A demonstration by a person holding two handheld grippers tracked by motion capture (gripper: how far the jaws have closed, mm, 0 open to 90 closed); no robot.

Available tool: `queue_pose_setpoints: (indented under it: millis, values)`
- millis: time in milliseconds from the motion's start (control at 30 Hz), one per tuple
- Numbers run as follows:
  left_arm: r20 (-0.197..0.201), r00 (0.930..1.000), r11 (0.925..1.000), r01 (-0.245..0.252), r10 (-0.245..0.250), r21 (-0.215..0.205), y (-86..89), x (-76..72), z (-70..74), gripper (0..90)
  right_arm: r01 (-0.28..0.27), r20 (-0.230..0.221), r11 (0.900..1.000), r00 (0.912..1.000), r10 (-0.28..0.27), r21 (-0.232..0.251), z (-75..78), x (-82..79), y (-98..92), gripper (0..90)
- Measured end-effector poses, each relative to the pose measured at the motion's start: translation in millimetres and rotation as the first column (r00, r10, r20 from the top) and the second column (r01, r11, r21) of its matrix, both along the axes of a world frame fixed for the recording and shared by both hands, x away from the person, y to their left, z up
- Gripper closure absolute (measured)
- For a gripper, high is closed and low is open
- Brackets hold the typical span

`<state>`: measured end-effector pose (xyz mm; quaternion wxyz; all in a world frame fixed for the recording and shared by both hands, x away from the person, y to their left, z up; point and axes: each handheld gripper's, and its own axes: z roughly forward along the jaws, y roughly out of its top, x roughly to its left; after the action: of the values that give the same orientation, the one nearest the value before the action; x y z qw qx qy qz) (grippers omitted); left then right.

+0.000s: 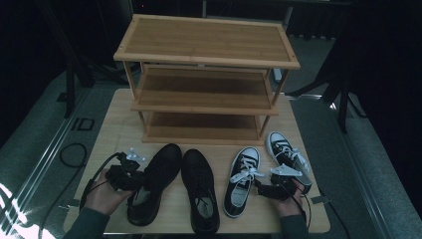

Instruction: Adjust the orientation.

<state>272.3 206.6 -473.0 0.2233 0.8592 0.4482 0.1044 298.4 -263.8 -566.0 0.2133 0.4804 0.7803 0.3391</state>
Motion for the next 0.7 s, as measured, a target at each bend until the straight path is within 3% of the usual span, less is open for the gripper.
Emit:
queue_pose_setpoints:
  millis: [167, 267, 433, 700]
  values:
    - [-0.014, 0.9999, 0.9998, -0.009, 0.01, 0.018, -4.3, 7.7, -7.5, 69.0, 0.0, 0.0, 1.0, 1.0, 0.0, 0.0, 0.0, 0.0, 0.0, 19.5]
    - [-0.029, 0.9994, 0.9998, -0.019, 0.019, 0.0, -2.8, 11.4, -9.6, 73.0, -0.001, 0.0, 1.0, 1.0, 0.001, 0.0, 0.0, 0.2, -0.1, 19.5]
    - [-0.022, 0.9996, 0.9998, -0.02, 0.02, 0.007, -2.8, 10.3, -8.6, 83.2, -0.002, -0.001, 1.0, 1.0, 0.002, 0.0, 0.0, 0.3, -0.2, 19.5]
    - [-0.013, 0.9984, 0.9984, -0.056, 0.056, 0.009, 0.6, 10.8, -6.7, 87.5, -0.002, -0.001, 1.0, 1.0, 0.002, 0.0, 0.0, 0.3, -0.2, 19.5]
